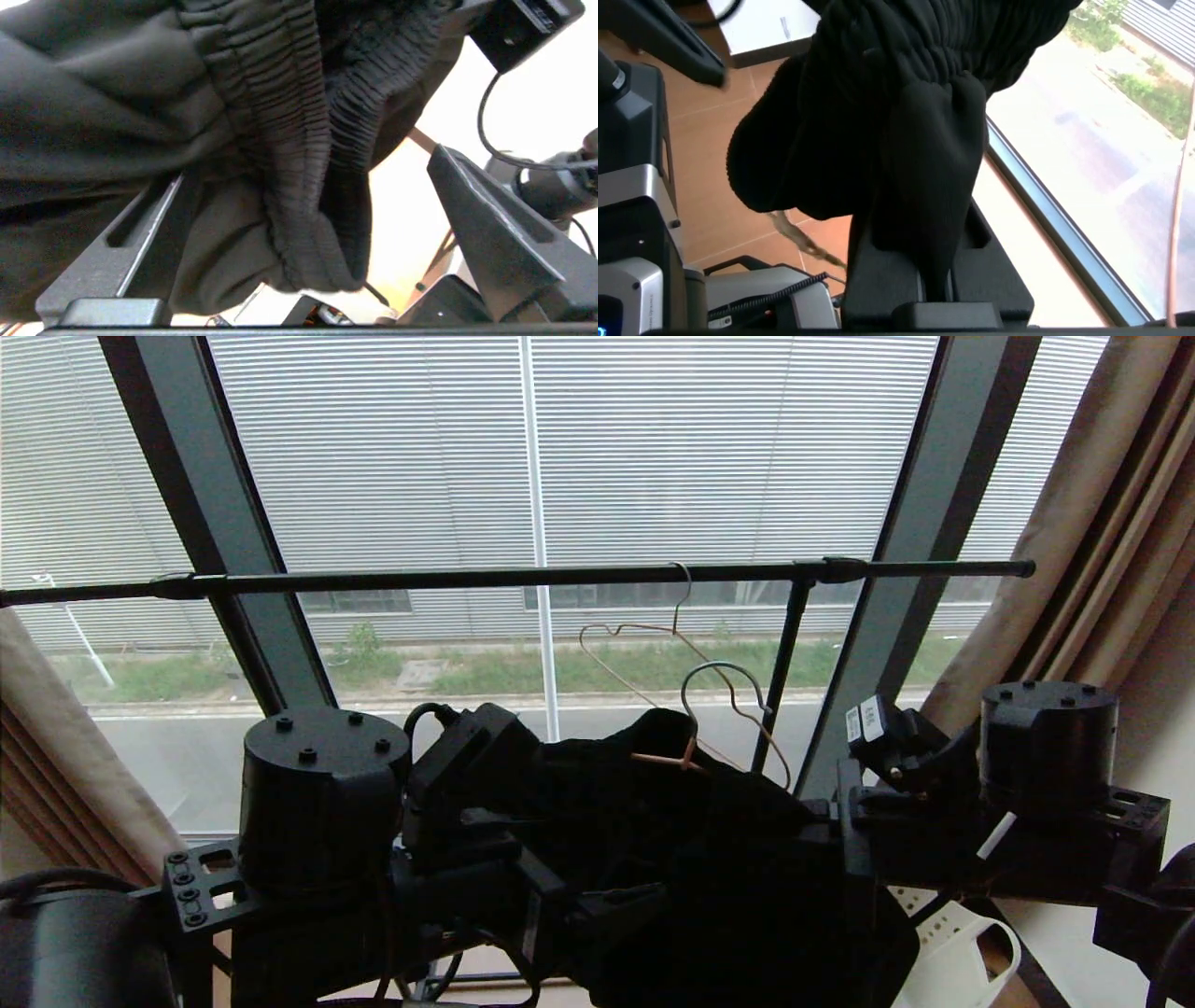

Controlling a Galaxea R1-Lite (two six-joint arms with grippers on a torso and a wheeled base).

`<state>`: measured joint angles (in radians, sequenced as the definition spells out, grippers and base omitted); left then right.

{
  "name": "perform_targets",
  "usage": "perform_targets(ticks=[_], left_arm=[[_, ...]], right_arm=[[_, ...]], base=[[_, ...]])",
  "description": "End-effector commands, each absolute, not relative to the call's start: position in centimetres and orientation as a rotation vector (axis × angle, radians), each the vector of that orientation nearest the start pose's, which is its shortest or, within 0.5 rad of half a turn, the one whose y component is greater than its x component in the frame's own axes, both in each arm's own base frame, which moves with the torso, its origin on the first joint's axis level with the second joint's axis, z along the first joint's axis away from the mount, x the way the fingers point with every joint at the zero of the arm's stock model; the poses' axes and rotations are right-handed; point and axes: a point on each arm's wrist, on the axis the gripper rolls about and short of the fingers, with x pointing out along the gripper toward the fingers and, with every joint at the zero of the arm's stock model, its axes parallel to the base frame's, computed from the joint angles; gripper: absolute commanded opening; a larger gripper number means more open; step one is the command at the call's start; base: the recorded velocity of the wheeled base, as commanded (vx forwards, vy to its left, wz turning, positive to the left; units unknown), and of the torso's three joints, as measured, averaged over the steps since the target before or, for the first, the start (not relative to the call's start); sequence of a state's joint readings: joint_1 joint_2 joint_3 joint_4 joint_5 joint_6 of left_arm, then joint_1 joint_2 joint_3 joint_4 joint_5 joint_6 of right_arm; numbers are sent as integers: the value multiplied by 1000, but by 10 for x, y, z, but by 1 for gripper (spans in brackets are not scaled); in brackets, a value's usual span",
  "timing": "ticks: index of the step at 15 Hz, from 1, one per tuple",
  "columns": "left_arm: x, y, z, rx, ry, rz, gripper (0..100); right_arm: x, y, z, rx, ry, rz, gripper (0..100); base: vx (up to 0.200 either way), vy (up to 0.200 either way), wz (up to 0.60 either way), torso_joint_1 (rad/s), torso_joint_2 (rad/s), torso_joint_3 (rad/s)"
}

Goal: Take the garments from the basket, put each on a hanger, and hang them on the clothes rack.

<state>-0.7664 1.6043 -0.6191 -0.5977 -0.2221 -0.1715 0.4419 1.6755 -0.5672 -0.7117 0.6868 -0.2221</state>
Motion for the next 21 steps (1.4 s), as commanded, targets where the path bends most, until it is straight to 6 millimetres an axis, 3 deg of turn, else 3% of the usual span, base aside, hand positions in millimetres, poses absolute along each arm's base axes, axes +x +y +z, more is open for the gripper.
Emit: perform_targets(ticks=[1,6,7,11,19,21], left_arm=[[180,-178,168,-63,429,-936,100],[178,-165,175,-75,400,-907,100],[178,-150,182,-89,363,-862,100],[181,-130,192,-71,296,-803,100],[170,-142,187,-66,333,-930,100],[162,-146,178,-43,420,-960,100]], right_arm=[[238,125,136,-141,298,1146,0],[240,122,135,-127,298,1173,0],[241,121,135,-121,295,1188,0],[247,123,132,-119,303,1192,0],[252,125,131,-112,304,1205,0],[252,125,132,-112,300,1204,0]], base=[[0,0,0,0,0,0],[0,0,0,0,0,0],[0,0,0,0,0,0],[0,0,0,0,0,0],[0,0,0,0,0,0],[0,0,0,0,0,0]])
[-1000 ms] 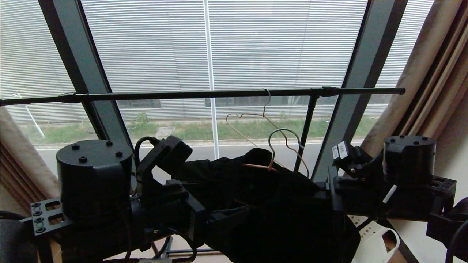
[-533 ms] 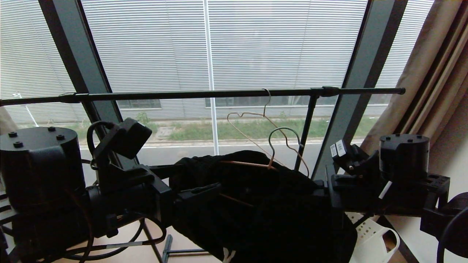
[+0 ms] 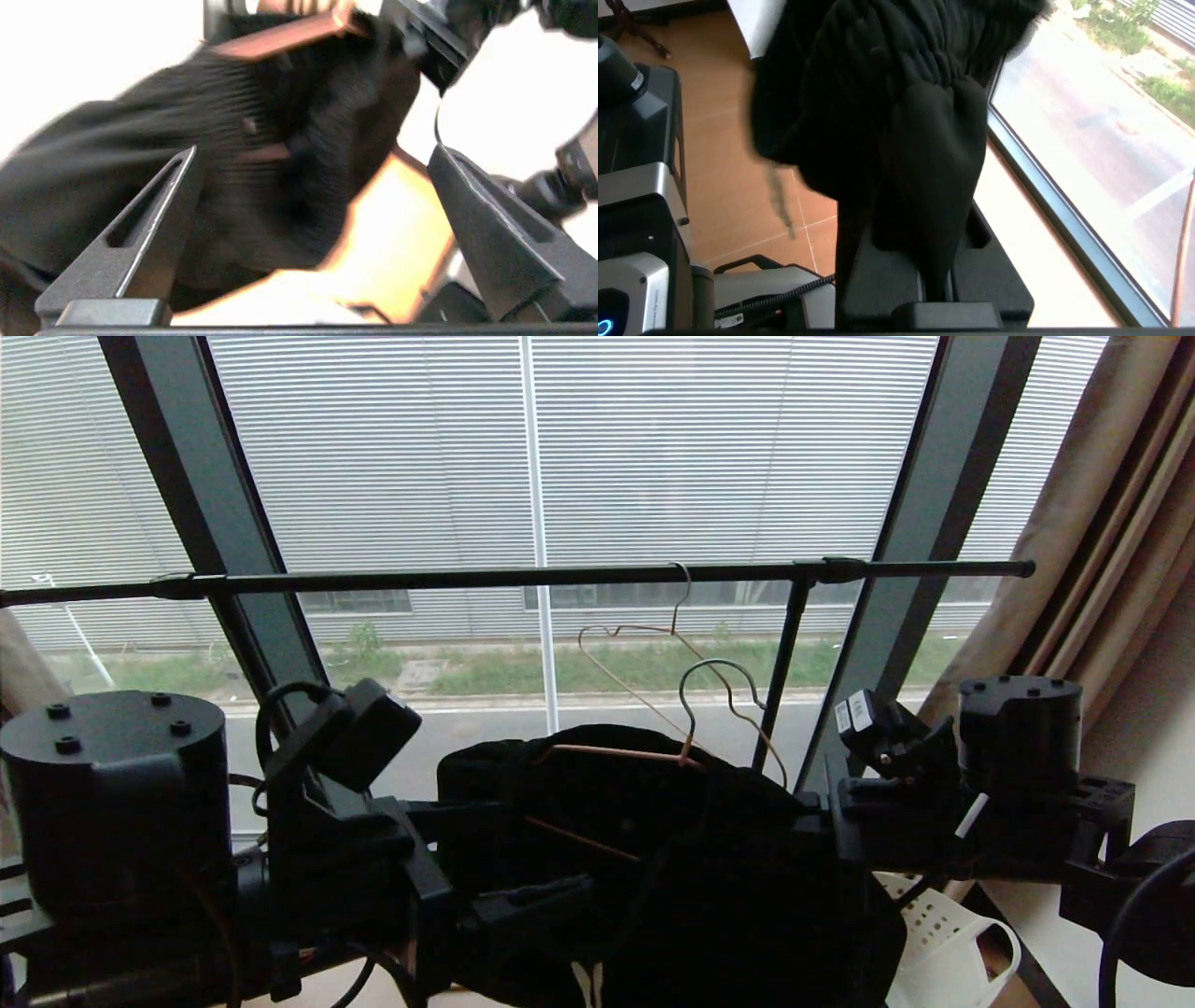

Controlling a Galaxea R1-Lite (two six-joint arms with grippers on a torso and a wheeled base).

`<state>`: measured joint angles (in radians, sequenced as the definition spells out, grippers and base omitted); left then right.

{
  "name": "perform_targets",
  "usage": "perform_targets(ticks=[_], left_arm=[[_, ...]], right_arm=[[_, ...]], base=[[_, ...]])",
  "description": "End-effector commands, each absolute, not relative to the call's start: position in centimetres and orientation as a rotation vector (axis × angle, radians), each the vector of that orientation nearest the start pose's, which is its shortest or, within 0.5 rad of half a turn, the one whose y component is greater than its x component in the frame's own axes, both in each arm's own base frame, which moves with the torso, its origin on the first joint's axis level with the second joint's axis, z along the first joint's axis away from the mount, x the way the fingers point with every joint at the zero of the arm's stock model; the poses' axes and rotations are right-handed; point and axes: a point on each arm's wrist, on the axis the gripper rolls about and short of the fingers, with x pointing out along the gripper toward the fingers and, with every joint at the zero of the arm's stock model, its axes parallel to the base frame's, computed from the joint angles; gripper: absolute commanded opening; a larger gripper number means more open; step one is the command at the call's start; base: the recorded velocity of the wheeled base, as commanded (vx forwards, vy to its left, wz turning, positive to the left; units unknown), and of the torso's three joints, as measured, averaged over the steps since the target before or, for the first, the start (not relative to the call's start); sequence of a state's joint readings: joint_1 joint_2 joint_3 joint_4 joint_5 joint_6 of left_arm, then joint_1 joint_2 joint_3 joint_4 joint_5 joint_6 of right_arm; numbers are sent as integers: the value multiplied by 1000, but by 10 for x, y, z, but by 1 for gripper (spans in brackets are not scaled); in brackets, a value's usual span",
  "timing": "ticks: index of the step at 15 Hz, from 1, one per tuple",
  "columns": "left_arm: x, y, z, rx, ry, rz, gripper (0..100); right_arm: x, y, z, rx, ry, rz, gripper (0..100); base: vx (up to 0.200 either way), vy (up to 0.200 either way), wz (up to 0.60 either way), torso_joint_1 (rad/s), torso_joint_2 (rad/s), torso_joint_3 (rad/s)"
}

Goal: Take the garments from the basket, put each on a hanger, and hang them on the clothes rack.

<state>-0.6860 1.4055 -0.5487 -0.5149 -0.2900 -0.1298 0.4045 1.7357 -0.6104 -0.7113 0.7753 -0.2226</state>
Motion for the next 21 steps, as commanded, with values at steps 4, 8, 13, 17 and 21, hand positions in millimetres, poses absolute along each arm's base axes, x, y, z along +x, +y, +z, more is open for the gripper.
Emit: perform_targets(ticks=[4,8,13,17,21], left_arm=[[159,-144,184,-41,427,-957,100],[162,-119,213,-68,315,-869,100],[188,-68,244,123,303,-842,100],[223,-37,232,413,192,-888,100],[244,-41,198,675,110,-1052,100]], right_arm=[[254,121,133,-105,299,1191,0],[255,118,132,-90,294,1221,0],[264,118,128,-93,224,1258,0],[265,118,127,-93,219,1272,0],[264,118,126,-112,198,1309,0]], base=[[0,0,0,0,0,0],[0,0,0,0,0,0],[0,0,0,0,0,0],[0,0,0,0,0,0],[0,0,0,0,0,0]])
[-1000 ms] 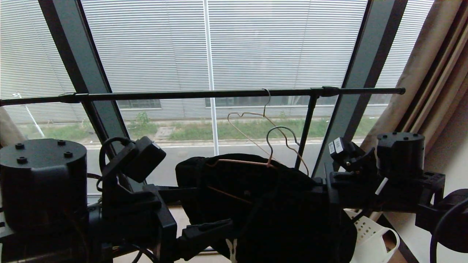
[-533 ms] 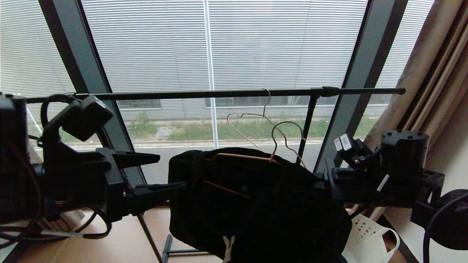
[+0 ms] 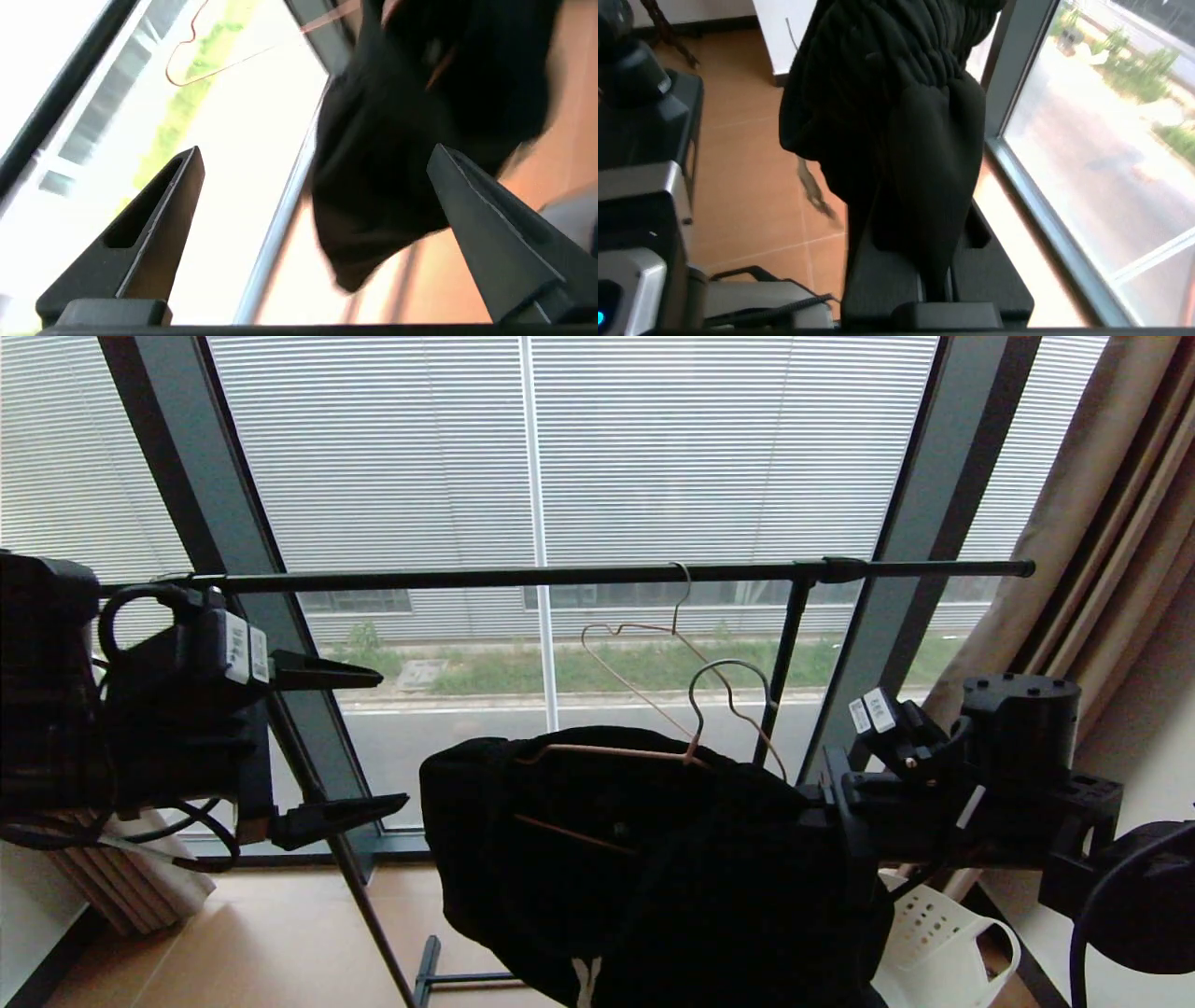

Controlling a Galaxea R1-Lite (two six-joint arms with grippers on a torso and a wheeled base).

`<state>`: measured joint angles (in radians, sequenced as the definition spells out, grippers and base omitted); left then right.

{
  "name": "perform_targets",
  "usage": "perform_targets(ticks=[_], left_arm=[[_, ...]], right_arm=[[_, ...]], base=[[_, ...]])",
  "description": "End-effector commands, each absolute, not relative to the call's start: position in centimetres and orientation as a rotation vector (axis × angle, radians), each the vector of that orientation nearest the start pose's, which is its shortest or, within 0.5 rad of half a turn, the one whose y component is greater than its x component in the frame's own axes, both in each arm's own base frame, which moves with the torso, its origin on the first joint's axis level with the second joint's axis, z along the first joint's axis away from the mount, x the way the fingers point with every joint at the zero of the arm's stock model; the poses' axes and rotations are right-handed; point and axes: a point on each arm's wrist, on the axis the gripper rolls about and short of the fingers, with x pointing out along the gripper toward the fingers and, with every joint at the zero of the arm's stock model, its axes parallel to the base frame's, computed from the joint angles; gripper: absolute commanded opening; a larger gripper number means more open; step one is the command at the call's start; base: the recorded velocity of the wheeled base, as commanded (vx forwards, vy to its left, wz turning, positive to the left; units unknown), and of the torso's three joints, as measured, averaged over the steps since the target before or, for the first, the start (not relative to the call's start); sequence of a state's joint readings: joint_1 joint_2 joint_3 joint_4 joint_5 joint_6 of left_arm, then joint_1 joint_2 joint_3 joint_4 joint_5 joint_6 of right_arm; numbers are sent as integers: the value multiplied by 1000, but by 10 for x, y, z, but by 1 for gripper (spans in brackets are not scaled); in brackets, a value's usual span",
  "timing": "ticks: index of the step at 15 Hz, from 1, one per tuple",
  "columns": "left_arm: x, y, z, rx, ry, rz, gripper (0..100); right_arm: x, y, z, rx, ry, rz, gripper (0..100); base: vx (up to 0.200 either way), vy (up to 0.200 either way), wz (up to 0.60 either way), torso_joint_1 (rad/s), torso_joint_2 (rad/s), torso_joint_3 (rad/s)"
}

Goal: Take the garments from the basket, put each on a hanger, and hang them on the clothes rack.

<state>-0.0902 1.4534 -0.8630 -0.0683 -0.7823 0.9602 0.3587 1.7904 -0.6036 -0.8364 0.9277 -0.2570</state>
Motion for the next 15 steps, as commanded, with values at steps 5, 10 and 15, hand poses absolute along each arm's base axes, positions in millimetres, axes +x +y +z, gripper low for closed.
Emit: perform_targets(ticks=[5,10,15], left_arm=[[255,-61,180,687,134,-1146,100],[275,-92,169,710,167,-1201,100],[278,-122,165,677,216,-1239,100]], right_arm=[[261,118,124,-140,183,1320,0],[255,118,120,-185,152,1363,0],[250,123,117,-195,153,1389,0]], base=[[0,0,0,0,0,0],[0,0,0,0,0,0],[0,0,0,0,0,0]])
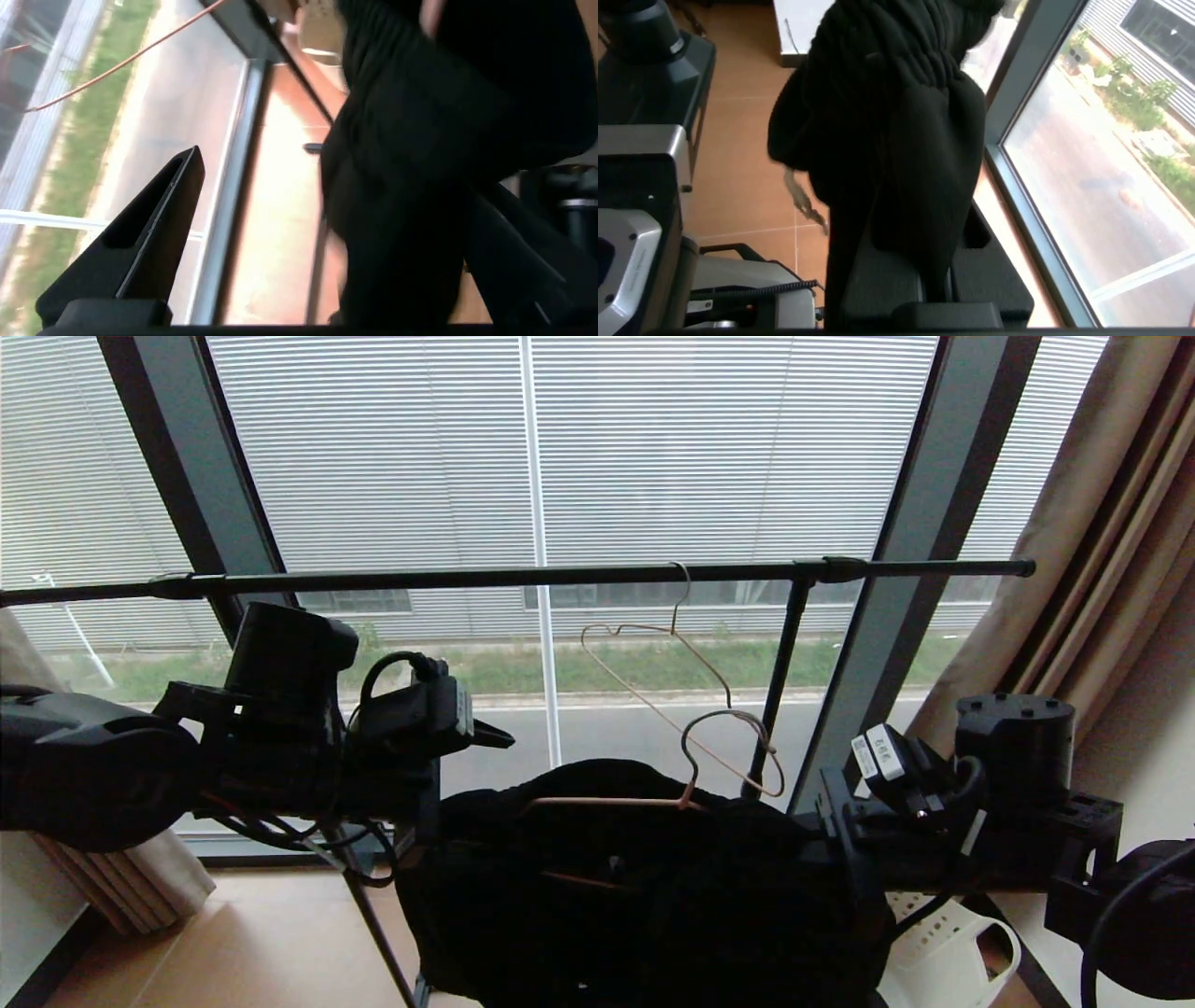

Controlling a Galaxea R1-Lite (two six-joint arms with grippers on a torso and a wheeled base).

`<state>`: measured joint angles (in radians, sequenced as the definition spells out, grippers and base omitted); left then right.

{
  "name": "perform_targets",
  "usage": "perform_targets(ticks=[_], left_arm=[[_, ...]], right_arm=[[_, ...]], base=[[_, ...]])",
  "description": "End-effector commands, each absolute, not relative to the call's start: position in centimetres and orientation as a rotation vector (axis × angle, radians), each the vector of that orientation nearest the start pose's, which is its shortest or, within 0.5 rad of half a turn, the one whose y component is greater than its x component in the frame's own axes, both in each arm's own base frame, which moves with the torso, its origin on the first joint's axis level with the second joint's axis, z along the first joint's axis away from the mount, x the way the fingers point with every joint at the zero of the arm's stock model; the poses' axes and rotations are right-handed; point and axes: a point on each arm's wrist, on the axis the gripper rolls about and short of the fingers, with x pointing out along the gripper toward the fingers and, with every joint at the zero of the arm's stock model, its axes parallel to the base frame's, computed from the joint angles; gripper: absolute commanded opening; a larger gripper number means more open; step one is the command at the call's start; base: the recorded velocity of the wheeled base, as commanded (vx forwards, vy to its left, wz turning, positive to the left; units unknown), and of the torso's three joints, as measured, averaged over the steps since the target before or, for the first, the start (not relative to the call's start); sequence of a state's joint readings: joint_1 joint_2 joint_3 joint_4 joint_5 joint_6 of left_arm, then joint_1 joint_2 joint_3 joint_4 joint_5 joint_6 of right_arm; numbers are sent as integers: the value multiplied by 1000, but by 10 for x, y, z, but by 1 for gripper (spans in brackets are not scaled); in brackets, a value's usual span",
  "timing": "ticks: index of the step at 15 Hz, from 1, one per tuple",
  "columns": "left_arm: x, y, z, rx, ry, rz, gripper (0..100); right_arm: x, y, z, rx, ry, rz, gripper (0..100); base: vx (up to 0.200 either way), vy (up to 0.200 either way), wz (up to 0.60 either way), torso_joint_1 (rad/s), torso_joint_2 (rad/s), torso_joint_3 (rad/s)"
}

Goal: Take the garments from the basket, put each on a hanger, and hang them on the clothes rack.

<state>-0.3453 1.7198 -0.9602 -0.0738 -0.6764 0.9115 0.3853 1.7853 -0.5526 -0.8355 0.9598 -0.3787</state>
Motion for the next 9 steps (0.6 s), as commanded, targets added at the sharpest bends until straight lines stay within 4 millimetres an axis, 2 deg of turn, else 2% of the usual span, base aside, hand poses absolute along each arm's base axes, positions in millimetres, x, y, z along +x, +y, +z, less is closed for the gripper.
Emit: perform_targets(ticks=[1,9], left_arm=[[280,-126,164,667,230,-1240,100],[272,-142,164,641,239,-1285,100]], right_arm=[[250,123,117,-195,155,1389,0],[248,125,119,-193,147,1407,0]], base=[[0,0,0,0,0,0],[0,0,0,0,0,0]])
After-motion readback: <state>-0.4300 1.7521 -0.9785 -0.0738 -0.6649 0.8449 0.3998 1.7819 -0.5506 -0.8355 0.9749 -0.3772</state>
